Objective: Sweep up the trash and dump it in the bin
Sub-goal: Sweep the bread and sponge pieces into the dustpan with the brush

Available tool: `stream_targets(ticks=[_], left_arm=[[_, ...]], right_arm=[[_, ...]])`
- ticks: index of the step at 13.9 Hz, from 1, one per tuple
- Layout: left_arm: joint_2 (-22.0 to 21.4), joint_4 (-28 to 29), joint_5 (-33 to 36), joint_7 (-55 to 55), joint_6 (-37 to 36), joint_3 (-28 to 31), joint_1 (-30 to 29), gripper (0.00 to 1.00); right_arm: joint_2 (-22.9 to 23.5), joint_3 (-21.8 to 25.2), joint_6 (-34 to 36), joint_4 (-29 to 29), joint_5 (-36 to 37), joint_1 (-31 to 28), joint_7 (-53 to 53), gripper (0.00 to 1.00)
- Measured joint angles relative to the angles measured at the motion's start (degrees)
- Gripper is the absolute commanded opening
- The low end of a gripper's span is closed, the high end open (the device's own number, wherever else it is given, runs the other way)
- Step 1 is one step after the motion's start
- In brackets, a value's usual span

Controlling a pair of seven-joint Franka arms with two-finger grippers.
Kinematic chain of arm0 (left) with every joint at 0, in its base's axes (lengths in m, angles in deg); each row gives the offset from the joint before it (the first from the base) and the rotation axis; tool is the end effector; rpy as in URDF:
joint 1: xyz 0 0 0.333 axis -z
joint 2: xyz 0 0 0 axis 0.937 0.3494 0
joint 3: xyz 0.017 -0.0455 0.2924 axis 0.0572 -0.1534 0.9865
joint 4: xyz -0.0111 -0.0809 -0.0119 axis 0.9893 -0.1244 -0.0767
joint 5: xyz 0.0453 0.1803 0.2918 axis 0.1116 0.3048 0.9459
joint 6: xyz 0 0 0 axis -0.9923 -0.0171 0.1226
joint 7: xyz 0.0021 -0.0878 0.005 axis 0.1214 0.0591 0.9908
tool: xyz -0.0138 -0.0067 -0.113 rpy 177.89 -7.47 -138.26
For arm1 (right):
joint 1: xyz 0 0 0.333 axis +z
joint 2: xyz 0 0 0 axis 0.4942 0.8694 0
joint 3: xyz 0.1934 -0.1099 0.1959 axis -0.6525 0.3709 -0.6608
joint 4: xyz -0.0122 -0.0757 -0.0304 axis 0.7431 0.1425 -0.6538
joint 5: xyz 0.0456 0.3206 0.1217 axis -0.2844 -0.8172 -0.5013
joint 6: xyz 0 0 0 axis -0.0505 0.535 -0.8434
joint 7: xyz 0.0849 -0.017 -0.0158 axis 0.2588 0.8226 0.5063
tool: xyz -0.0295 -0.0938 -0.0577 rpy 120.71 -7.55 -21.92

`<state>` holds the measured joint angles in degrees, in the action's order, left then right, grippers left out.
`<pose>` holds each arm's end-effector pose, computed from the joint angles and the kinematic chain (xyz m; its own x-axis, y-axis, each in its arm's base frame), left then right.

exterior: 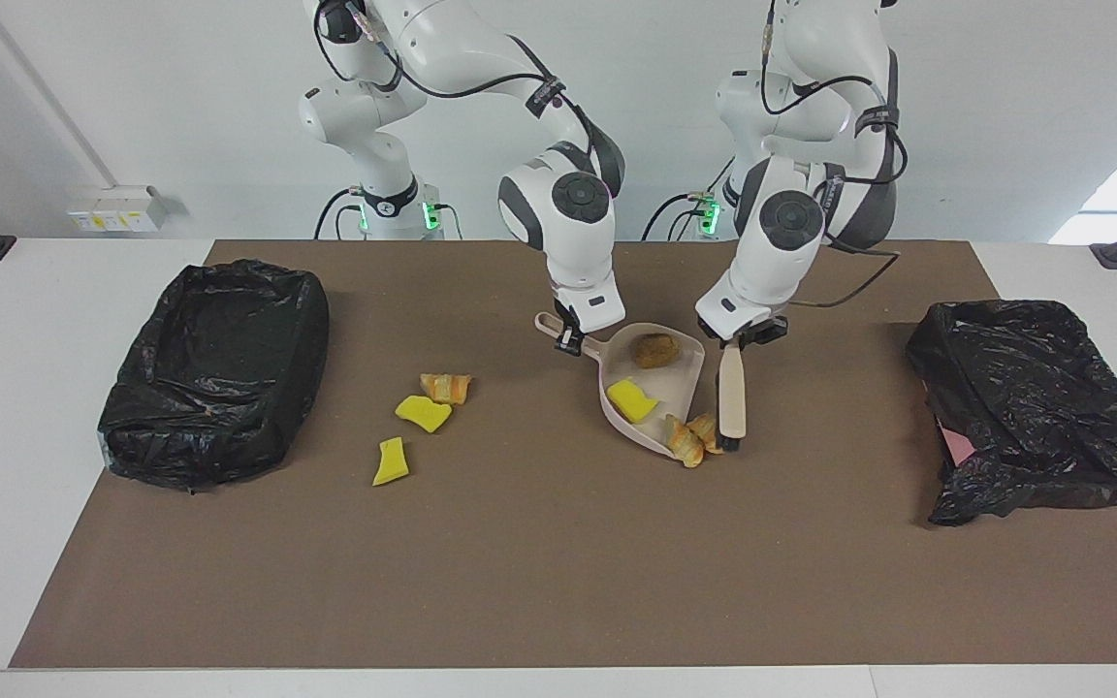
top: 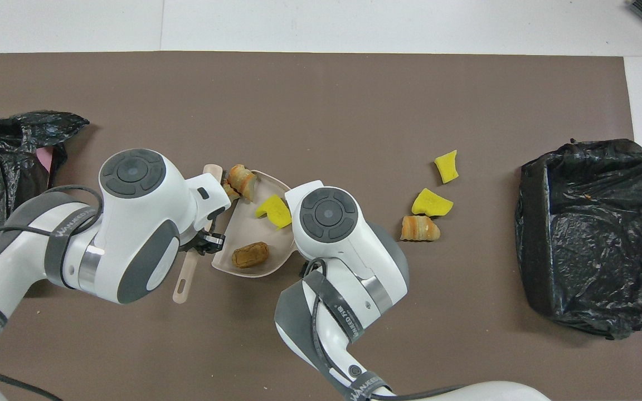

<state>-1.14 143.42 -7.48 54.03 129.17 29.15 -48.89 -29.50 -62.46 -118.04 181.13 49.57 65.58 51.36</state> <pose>0.4847 -0.1701 0.3621 0.9496 -0.2610 -0.1737 -0.2703 -0.9623 -0.0315 0.4598 0.3608 0.3561 0.4047 0.9144 -0.0095 0.9103 -0.4039 -0.0908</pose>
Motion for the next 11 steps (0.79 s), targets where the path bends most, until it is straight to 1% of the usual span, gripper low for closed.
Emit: stream_targets(ticks=[2,5,8,11], left_arm=[[2.1,0.0,0.1,-8.2,2.6,0.0,-2.0,0.0],[2.7,0.0,0.1,-19.5,3.0,-0.1,-2.4,0.0],[2.4,0.6,0.1,-23.2,2.0,-1.0,-1.1,0.0],[1.0,1.0,0.1,-24.8,-4.4,-1.4,1.8,0.0]], right_arm=[[0.0,0.0,0.0,0.0,0.0,0.0,0.0,0.0],[0.0,0.0,0.0,0.0,0.0,0.0,-0.1,0.0],[0.0,0.0,0.0,0.0,0.0,0.0,-0.2,0.0],[0.0,0.0,0.0,0.0,0.0,0.0,-0.2,0.0]])
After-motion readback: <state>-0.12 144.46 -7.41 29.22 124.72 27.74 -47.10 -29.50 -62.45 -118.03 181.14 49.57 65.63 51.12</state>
